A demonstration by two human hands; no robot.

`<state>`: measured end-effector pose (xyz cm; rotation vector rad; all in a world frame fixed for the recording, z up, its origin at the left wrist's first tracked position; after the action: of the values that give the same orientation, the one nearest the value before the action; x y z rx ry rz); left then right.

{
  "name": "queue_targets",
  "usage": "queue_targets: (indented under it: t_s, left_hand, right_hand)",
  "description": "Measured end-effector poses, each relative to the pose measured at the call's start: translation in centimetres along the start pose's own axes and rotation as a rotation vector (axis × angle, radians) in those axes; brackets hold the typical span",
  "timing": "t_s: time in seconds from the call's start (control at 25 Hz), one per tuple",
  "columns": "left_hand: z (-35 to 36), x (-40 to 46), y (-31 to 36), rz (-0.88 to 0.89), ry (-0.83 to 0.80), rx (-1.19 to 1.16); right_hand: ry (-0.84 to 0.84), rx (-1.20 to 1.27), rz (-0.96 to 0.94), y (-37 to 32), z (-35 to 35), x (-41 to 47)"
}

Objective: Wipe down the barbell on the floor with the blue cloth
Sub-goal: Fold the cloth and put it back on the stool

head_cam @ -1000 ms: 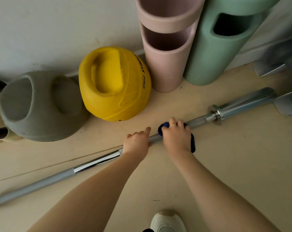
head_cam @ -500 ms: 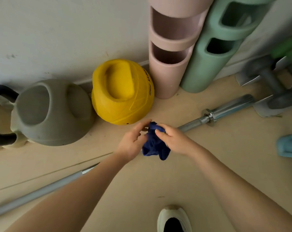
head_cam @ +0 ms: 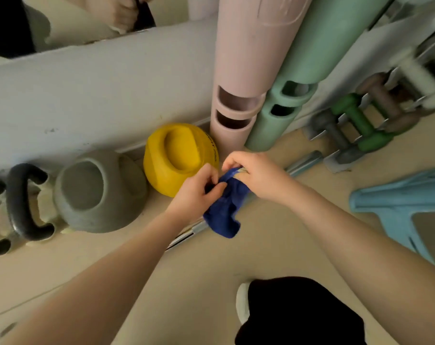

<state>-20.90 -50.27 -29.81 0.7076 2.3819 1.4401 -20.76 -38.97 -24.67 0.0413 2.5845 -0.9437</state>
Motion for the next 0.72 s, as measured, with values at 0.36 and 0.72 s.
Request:
queue_targets:
  t_s: [0.36, 0.72]
  left_hand:
    - [0.2, -3.6, 8.1, -0.216, -0.782, 0.429]
    - [2.9, 0.4, 26.6, -0.195, -0.593, 0.091]
  right_hand:
    - [-0.105, 0.554, 0.539, 2.3, -9.8, -12.5]
    - [0.244, 0.816, 0.998, 6.7, -19.8, -25.7]
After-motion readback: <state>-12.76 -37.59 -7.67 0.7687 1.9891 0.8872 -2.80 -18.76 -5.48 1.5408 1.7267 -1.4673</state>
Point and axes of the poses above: each hand's wrist, its own x-axis towards the middle knuckle, its own z-axis out of the palm, y = z × x, the point moved 7 cm from there along x, towards the middle knuckle, and after that the axes turned 8 degrees about z, right-handed, at the moved point
